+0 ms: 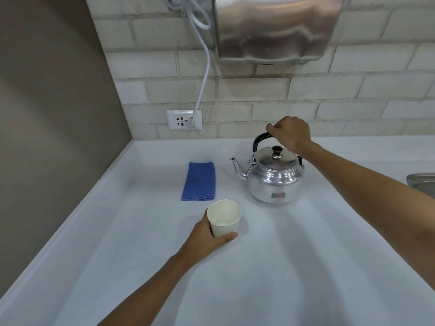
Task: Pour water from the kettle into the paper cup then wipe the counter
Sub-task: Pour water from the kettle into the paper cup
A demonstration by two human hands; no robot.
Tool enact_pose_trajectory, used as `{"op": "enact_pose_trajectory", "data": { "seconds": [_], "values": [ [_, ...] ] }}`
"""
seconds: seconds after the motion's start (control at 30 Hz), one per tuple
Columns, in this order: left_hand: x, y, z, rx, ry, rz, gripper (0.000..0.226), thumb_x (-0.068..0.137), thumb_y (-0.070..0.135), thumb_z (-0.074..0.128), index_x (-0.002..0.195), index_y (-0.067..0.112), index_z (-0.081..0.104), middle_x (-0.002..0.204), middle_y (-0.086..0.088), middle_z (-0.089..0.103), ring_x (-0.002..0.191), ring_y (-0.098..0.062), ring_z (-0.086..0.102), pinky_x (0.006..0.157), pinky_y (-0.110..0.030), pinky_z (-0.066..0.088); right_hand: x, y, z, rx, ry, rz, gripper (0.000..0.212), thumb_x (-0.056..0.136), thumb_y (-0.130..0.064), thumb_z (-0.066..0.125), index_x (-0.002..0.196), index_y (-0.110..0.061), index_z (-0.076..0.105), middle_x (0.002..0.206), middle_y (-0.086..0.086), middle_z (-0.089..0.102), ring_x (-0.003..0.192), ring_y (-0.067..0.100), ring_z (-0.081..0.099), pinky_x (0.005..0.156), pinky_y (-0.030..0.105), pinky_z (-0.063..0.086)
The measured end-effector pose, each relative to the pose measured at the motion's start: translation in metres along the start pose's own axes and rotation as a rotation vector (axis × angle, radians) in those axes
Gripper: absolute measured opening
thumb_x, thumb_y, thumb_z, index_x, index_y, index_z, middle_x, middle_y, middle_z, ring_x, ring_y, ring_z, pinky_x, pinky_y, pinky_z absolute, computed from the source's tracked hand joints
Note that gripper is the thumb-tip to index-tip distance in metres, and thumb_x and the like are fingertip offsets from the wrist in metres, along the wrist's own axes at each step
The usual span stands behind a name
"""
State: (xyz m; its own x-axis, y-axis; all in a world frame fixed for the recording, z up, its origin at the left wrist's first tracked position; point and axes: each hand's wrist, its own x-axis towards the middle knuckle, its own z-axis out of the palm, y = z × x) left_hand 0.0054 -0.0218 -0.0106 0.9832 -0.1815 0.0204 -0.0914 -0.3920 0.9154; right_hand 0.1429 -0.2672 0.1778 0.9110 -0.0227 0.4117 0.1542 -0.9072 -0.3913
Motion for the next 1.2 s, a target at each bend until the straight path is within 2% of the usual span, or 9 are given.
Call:
{"op": "enact_pose_trajectory", "data": {
  "seconds": [0.2, 0.37, 0.53, 0.63, 0.77, 1.03, 1.2],
  "values": [
    [0.0, -0.001, 0.0, -0.011, 0.02, 0.007, 0.069, 0.053, 0.067, 0.077, 0.109, 0.057, 0.039, 0.111, 0.026, 0.059, 0.101, 0.014, 0.054, 0.072, -0.002, 0.045, -0.03, -0.012, -0.032, -0.057, 0.032, -0.07, 0.052, 0.082, -0.031, 0.049, 0.04, -0.017, 0.022, 0.038, -0.001, 0.022, 0.04, 0.017, 0.023, 0.044, 0.028, 0.019],
    [0.001, -0.002, 0.002, -0.015, 0.031, 0.012, 0.086, 0.05, 0.071, 0.076, 0.122, 0.044, 0.037, 0.111, 0.025, 0.057, 0.103, 0.004, 0.056, 0.07, -0.008, 0.047, -0.054, -0.024, -0.05, -0.173, 0.051, -0.155, 0.052, 0.083, -0.032, 0.048, 0.04, -0.017, 0.023, 0.037, 0.0, 0.021, 0.04, 0.018, 0.024, 0.045, 0.026, 0.021],
    [0.001, -0.004, 0.001, 0.004, 0.044, 0.023, 0.086, 0.049, 0.072, 0.075, 0.122, 0.046, 0.036, 0.109, 0.026, 0.057, 0.099, 0.014, 0.054, 0.068, -0.005, 0.046, -0.074, -0.037, -0.058, -0.267, 0.055, -0.284, 0.051, 0.085, -0.033, 0.047, 0.04, -0.013, 0.032, 0.036, -0.002, 0.02, 0.039, 0.018, 0.025, 0.044, 0.025, 0.021],
    [0.001, -0.004, 0.001, 0.009, 0.044, 0.041, 0.084, 0.051, 0.07, 0.075, 0.122, 0.048, 0.035, 0.108, 0.03, 0.056, 0.098, 0.02, 0.051, 0.067, -0.002, 0.045, -0.081, -0.046, -0.061, -0.333, 0.043, -0.347, 0.052, 0.086, -0.032, 0.047, 0.04, -0.013, 0.029, 0.036, 0.0, 0.02, 0.041, 0.019, 0.025, 0.044, 0.025, 0.019],
    [0.002, -0.004, 0.0, 0.004, 0.032, 0.041, 0.086, 0.051, 0.072, 0.074, 0.124, 0.046, 0.036, 0.113, 0.024, 0.058, 0.103, 0.008, 0.055, 0.074, -0.009, 0.045, -0.088, -0.057, -0.063, -0.368, 0.025, -0.396, 0.054, 0.086, -0.032, 0.048, 0.04, -0.014, 0.024, 0.036, 0.001, 0.019, 0.038, 0.017, 0.018, 0.044, 0.026, 0.016],
    [0.001, -0.003, 0.001, -0.018, 0.01, 0.047, 0.083, 0.054, 0.069, 0.075, 0.123, 0.046, 0.036, 0.115, 0.023, 0.057, 0.105, 0.004, 0.055, 0.08, -0.014, 0.044, -0.093, -0.074, -0.058, -0.44, 0.006, -0.473, 0.048, 0.085, -0.032, 0.047, 0.045, -0.008, 0.035, 0.037, 0.003, 0.023, 0.042, 0.023, 0.022, 0.045, 0.024, 0.014],
    [0.001, -0.002, 0.001, -0.018, 0.015, 0.049, 0.082, 0.052, 0.071, 0.074, 0.121, 0.048, 0.035, 0.112, 0.027, 0.056, 0.104, 0.008, 0.054, 0.074, -0.011, 0.045, -0.091, -0.079, -0.057, -0.476, 0.002, -0.514, 0.048, 0.085, -0.032, 0.048, 0.045, -0.008, 0.037, 0.037, 0.003, 0.023, 0.044, 0.027, 0.024, 0.046, 0.023, 0.014]
  ]
}}
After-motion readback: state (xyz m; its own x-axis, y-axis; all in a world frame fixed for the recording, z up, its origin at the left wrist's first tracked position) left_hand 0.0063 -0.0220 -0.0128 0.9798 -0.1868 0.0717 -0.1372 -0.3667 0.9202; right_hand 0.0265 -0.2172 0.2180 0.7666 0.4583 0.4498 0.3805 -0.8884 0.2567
